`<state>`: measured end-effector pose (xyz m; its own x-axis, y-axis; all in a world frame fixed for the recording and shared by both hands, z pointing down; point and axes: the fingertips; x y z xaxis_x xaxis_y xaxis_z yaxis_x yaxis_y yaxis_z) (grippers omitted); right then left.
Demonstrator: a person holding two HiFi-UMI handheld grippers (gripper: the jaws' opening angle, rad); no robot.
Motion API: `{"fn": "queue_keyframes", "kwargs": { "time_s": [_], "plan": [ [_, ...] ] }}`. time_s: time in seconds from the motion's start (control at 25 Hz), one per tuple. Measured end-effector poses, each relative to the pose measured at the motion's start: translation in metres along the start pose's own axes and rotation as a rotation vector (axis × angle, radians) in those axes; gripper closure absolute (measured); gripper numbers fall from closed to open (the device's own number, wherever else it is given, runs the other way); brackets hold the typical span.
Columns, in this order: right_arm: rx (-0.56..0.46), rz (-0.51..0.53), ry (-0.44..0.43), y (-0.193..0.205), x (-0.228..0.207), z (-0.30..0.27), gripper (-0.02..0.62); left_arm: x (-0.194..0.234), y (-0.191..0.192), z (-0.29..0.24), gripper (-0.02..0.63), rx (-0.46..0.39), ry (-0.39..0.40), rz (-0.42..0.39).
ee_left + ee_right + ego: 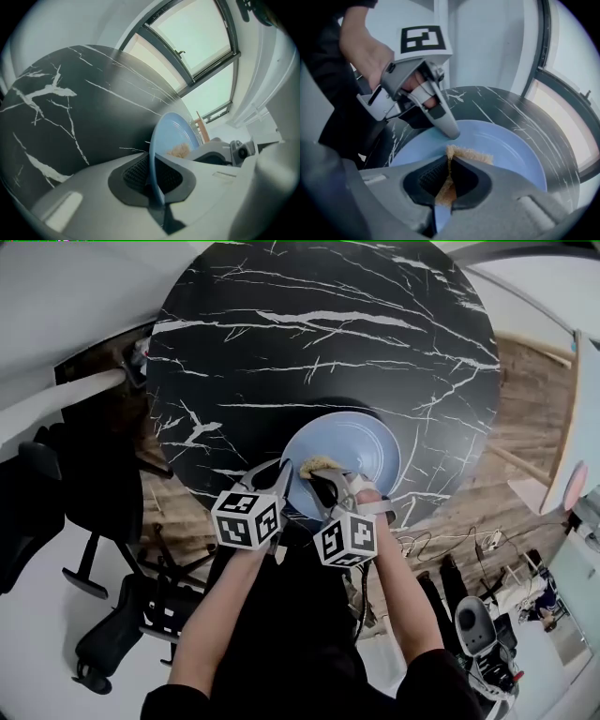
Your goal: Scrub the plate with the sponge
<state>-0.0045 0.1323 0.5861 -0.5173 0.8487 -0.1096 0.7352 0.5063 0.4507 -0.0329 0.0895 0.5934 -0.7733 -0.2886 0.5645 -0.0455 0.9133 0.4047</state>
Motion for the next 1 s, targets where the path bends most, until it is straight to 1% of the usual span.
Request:
{"fn": "queue_keyframes", "kwargs": {
  "time_s": [0.16,0.28,0.36,0.48,0.56,0.76,0.92,1.0],
  "plan": [
    [0.036,0.029,-0.091,0.014,0.041,0.002,0.572,0.000,0.000,0.000,0.591,0.000,0.001,0.001],
    [0.056,0.019,-0.149,0.026,0.061,0.006,0.572,0.000,0.000,0.000,0.591,-0.001,0.004,0.001],
    [0.072,0.008,-0.178,0.032,0.063,0.010,0.572,0.001,0.000,0.000,0.591,-0.001,0.008,0.000],
    [0.081,-0.017,-0.200,0.038,0.053,0.012,0.572,0.000,0.001,0.000,0.591,0.001,0.010,-0.004],
    [0.069,-0.050,-0.197,0.037,0.039,0.014,0.572,-0.001,0.001,0.000,0.591,0.005,0.007,-0.015],
    [0.031,-0.090,-0.116,0.022,-0.010,0.016,0.572,-0.002,0.000,0.000,0.591,0.012,0.007,-0.032],
    [0.000,-0.096,-0.063,0.011,-0.044,0.015,0.572,-0.002,0.000,-0.001,0.591,0.012,0.005,-0.037],
    [-0.021,-0.125,-0.043,0.004,-0.058,0.016,0.572,-0.002,0.000,-0.001,0.591,0.012,0.004,-0.038]
  ]
}}
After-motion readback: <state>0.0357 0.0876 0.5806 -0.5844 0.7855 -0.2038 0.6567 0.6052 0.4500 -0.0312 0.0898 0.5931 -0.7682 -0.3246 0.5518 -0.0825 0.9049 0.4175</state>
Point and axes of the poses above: the fingertips, and each gripper's own axes: z backward along the fingers, x to its left, y out of its underside, and after that the axes turned 13 degrees about -z, right-handed
